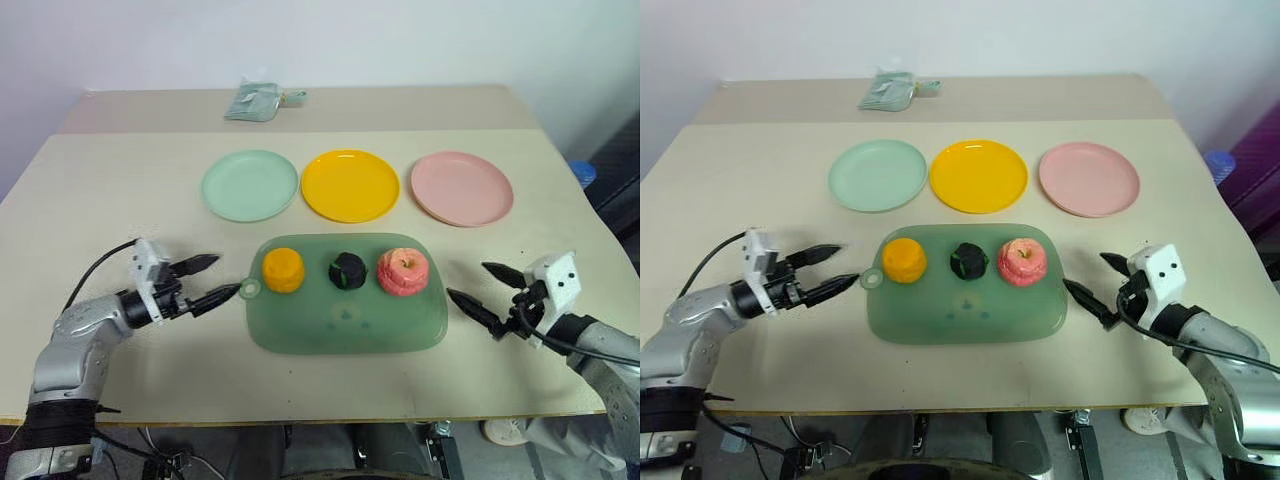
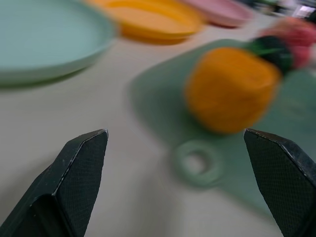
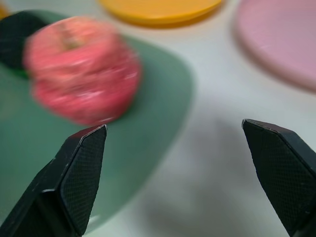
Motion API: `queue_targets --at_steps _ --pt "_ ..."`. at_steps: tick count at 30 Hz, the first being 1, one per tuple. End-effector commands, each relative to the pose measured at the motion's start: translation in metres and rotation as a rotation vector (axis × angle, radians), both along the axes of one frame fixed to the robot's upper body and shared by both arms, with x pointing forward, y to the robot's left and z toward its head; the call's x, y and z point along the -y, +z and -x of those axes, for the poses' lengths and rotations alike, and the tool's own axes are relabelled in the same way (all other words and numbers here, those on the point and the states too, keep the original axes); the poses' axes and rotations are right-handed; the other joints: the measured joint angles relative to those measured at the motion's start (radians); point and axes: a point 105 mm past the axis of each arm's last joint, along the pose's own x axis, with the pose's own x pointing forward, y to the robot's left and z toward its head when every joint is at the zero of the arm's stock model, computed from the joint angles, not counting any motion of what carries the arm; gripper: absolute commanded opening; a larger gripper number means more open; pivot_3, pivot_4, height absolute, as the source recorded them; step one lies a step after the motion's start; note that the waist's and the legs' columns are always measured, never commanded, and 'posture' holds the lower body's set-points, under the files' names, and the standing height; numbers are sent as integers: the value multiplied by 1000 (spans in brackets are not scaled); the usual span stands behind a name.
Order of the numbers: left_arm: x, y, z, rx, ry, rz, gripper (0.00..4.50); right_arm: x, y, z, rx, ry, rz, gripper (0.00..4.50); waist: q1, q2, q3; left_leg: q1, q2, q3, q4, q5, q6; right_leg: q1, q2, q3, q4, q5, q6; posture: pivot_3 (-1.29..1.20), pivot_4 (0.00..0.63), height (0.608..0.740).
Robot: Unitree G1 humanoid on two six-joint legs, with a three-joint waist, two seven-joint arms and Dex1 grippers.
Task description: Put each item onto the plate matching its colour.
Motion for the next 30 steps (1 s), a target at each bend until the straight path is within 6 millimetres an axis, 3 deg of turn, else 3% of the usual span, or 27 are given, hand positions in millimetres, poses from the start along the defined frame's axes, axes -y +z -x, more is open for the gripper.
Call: queue_targets --at_steps 1,9,13,16,18,20,24,30 --pt "30 14 -8 79 -107 -58 4500 -15 13 5 20 90 -6 4468 -3 0 0 0 0 0 0 0 0 0 0 0 0 0 0 0 150 740" --pt "82 15 -18 107 -264 -176 4500 -35 14 16 10 145 -14 4468 -6 0 0 0 -1 0 0 0 1 -1 2 0 0 0 0 0 150 740" --pt "90 13 -26 109 -259 -238 4500 -42 15 22 9 157 -17 4468 -3 0 0 0 -2 0 1 0 1 0 2 0 0 0 0 0 150 740" --pt "92 19 -29 114 -252 -240 3642 -45 17 25 14 160 -18 4500 -6 0 0 0 -2 0 1 0 1 0 2 0 0 0 0 0 150 740" --pt "92 22 -30 121 -249 -250 2776 -46 17 26 16 158 -19 4500 -7 0 0 0 -2 0 1 0 1 0 2 0 0 0 0 0 150 740" --pt "92 24 -30 129 -243 -262 2715 -46 18 26 19 154 -18 4500 -6 0 0 0 -2 0 1 0 1 0 2 0 0 0 0 0 150 740" --pt "90 45 -36 136 -201 -176 2715 -47 19 26 25 148 -14 4500 -4 0 0 0 -2 0 1 0 1 0 2 0 0 0 0 0 150 740" --pt "100 86 -66 210 -75 -58 2715 -47 22 21 41 142 -9 4500 -1 -1 0 -2 -2 -1 3 0 1 -1 2 -1 0 0 1 0 150 740"
